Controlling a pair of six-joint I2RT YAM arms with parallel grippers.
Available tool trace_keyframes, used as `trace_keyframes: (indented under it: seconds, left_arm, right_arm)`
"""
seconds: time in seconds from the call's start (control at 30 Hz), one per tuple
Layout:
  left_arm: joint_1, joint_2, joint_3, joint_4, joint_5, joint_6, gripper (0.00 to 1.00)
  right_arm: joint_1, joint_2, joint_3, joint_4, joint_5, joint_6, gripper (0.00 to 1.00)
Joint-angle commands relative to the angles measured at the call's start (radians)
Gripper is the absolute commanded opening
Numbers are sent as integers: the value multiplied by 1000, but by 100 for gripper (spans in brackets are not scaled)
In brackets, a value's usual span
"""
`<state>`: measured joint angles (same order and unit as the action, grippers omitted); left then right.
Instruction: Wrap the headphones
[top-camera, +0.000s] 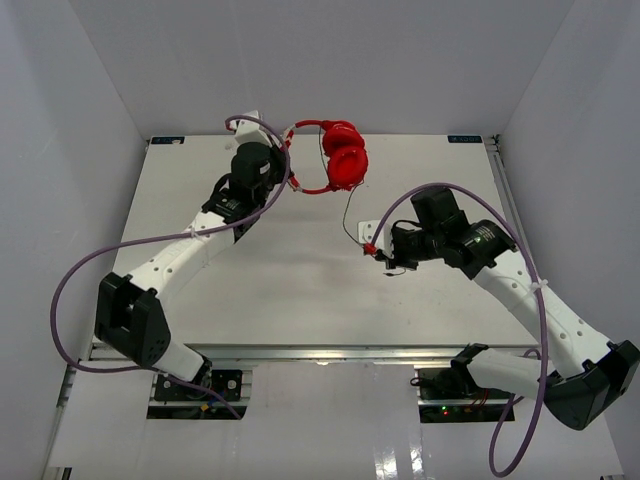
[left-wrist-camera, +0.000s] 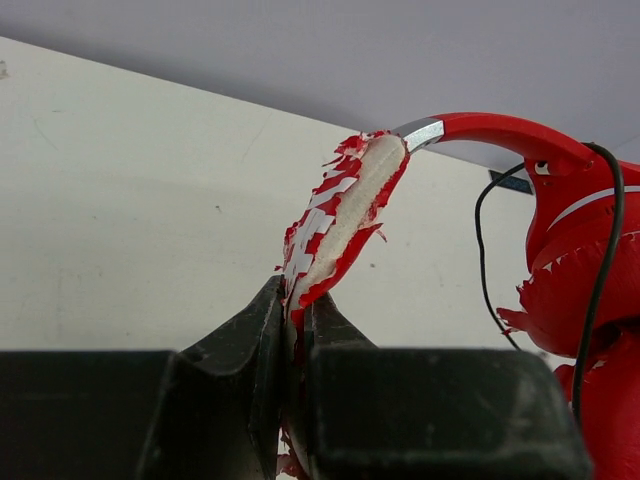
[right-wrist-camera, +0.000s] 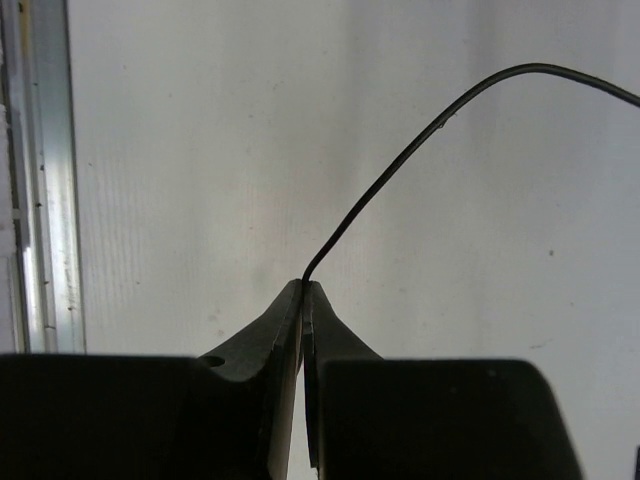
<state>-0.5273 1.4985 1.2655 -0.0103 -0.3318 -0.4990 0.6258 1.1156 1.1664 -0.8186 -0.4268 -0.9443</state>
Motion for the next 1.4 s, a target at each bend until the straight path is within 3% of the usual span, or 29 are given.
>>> trace_keyframes:
  seconds: [0.0, 0.2, 0.4, 0.67, 0.93, 1.2, 1.3, 1.37]
  left_arm:
    - [-47, 75, 31, 84, -48, 18, 0]
    - [-79, 170, 80, 83, -64, 45, 0]
    - [-104, 202, 36, 94, -40, 75, 0]
    - [-129, 95, -147, 159, 98, 133, 0]
    - [-169, 17, -289, 221, 193, 117, 0]
    - [-246, -45, -341, 229, 283, 128, 0]
    - [-253, -91, -369, 228, 221, 125, 0]
    - [-252, -121, -378, 222, 168, 125, 0]
  right_arm:
    - [9, 14, 83, -19, 100, -54, 8]
    - [27, 1, 51, -4, 179, -80, 8]
    - [31, -25, 28, 36, 290, -107, 8]
    - [10, -26, 62, 119, 457, -117, 8]
    - [-44, -13, 92, 156, 465, -86, 8]
    - [-98, 15, 104, 172, 406, -46, 8]
    - [-137, 8, 105, 122, 230, -26, 8]
    - [-164, -7, 92, 53, 90, -55, 15]
